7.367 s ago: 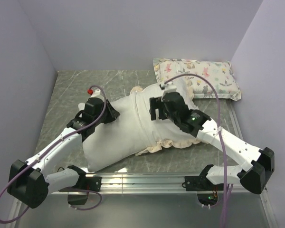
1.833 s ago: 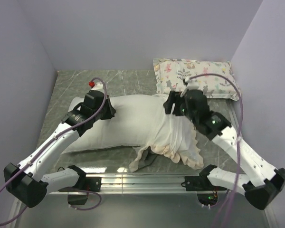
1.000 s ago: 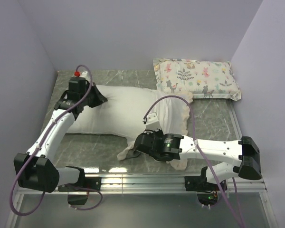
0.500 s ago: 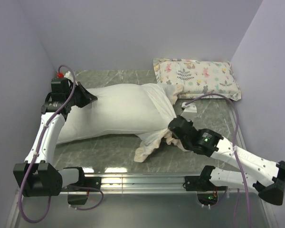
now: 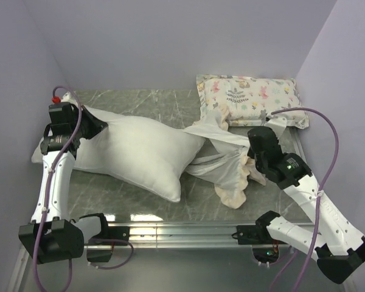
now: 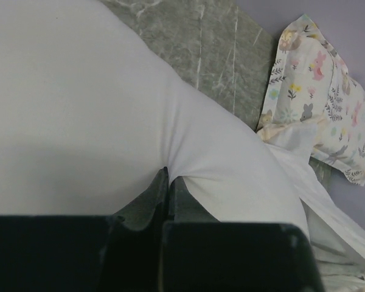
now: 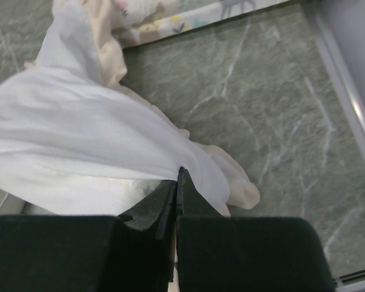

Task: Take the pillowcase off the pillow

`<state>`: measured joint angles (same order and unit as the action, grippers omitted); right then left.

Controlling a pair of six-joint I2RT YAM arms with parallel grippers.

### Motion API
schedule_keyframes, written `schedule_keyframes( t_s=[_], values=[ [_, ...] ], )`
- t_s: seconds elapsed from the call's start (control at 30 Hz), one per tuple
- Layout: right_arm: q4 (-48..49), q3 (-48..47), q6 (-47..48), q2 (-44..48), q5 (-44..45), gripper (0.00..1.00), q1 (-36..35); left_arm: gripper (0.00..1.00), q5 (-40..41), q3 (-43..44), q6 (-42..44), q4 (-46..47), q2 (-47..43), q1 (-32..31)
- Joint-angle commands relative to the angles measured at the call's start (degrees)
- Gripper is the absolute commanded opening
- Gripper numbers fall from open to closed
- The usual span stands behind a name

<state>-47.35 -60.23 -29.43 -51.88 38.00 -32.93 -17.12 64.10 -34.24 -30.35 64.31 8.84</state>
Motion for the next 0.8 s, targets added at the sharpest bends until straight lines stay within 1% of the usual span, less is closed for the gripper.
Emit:
schedule_keyframes(
  t_s=[0.0,0.13,0.2,0.27,0.3,0.33,0.37,0.43,0.53,0.63,0.7,0.77],
  values=[
    [0.1,-5.2,5.6,1.4,0.2,0.00,5.7,0.01,-0.5,3.6,-1.0,7.1,-3.3,0.4],
    [-0.4,-11.2,7.5,0.4,-0.9,0.00,10.6,0.00,-1.5,3.7,-1.7,7.4,-4.0,0.4],
    [-1.6,-16.2,7.1,-1.4,0.1,0.00,11.7,0.00,-2.1,3.4,-2.2,7.8,-4.2,0.3],
    [-2.0,-21.0,7.5,-2.8,1.0,0.00,14.5,0.01,-2.9,3.4,-2.8,8.1,-4.5,0.4],
    [-2.5,-23.0,7.3,-3.4,0.4,0.00,16.6,0.00,-3.1,3.4,-2.9,8.3,-4.5,0.4],
    [-2.5,-24.9,7.3,-3.8,-3.8,0.00,18.5,0.01,-3.2,3.4,-2.9,8.3,-4.8,0.4],
    [-2.1,-28.1,7.6,-4.3,-5.4,0.00,21.3,0.01,-3.0,3.6,-2.9,8.0,-4.7,0.3],
    [-3.4,-33.2,7.6,-6.1,-6.6,0.00,22.6,0.00,-2.9,3.9,-2.9,8.0,-5.0,0.4],
    [-4.1,-36.9,8.0,-8.0,-7.2,0.00,23.9,0.00,-2.9,4.2,-3.2,8.2,-5.3,0.3],
    [-4.2,-38.6,7.7,-8.9,-9.2,0.00,25.1,0.00,-3.9,4.2,-4.2,8.9,-5.4,0.4],
    [-3.7,-38.7,7.3,-8.9,-12.1,0.00,25.0,0.01,-4.7,3.1,-5.8,10.7,-5.7,0.3],
    [-2.4,-37.3,7.1,-8.2,-14.5,0.00,25.0,0.01,-7.6,0.4,-7.4,13.0,-5.9,0.3]
  ],
)
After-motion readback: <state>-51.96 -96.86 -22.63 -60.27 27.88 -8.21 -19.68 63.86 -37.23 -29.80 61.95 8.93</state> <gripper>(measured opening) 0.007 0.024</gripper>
